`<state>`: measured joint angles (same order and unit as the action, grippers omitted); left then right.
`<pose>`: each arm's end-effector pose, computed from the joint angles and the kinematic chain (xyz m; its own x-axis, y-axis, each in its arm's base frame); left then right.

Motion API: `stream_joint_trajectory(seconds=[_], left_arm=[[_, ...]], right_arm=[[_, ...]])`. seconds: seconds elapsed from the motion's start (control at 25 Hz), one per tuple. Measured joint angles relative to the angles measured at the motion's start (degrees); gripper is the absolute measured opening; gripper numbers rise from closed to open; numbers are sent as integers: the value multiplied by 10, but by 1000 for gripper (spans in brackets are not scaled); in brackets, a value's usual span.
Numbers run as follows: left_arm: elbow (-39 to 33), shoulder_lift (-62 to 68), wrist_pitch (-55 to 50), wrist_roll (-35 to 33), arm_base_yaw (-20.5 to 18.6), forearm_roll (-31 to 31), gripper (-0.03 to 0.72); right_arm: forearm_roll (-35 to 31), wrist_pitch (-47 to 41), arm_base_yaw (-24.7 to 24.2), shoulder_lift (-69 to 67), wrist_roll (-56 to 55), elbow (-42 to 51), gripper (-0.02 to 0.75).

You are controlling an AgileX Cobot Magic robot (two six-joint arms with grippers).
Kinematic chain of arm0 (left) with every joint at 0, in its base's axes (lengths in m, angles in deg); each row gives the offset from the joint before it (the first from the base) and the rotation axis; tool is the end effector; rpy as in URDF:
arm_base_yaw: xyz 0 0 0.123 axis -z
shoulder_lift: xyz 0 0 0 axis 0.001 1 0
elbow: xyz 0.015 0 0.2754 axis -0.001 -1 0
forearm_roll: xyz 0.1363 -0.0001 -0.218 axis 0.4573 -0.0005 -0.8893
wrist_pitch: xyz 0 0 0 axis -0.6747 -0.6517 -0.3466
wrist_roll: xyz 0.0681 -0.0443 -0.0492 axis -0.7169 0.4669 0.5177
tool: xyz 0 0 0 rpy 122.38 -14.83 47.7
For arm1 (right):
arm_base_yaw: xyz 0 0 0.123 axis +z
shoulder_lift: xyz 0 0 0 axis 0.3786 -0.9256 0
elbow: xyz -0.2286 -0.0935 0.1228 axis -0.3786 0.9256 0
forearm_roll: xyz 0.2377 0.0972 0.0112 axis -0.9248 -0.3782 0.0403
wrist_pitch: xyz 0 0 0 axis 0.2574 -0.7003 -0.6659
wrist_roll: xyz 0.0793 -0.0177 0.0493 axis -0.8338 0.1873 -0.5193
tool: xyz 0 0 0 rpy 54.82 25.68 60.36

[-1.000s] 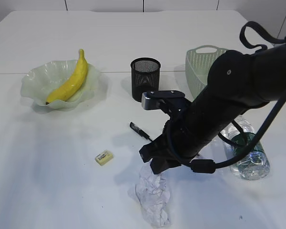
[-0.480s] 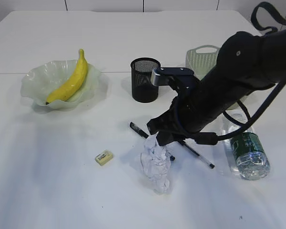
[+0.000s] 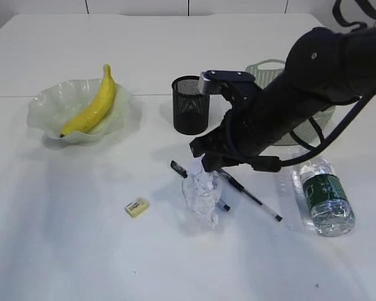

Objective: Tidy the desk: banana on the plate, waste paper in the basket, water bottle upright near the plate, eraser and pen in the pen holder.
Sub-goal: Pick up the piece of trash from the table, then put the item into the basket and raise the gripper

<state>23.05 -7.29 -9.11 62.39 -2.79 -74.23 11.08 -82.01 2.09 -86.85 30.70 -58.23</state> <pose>0.2989 0.0337 0.2692 -0.0982 -0.0226 -0.9949 -0.2507 0.9681 0.0027 0.3373 0.1830 0.1830 -0.8345 -0.3105 -0.4552 -0.4675 0.8363 0.2864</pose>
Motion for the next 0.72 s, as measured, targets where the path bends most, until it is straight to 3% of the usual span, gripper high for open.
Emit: stream_joint_trajectory(seconds=[0.72], left_arm=[[0,0,-29,0,0,0,236]], right_arm=[[4,10,-59,-1,0,-78,-8]])
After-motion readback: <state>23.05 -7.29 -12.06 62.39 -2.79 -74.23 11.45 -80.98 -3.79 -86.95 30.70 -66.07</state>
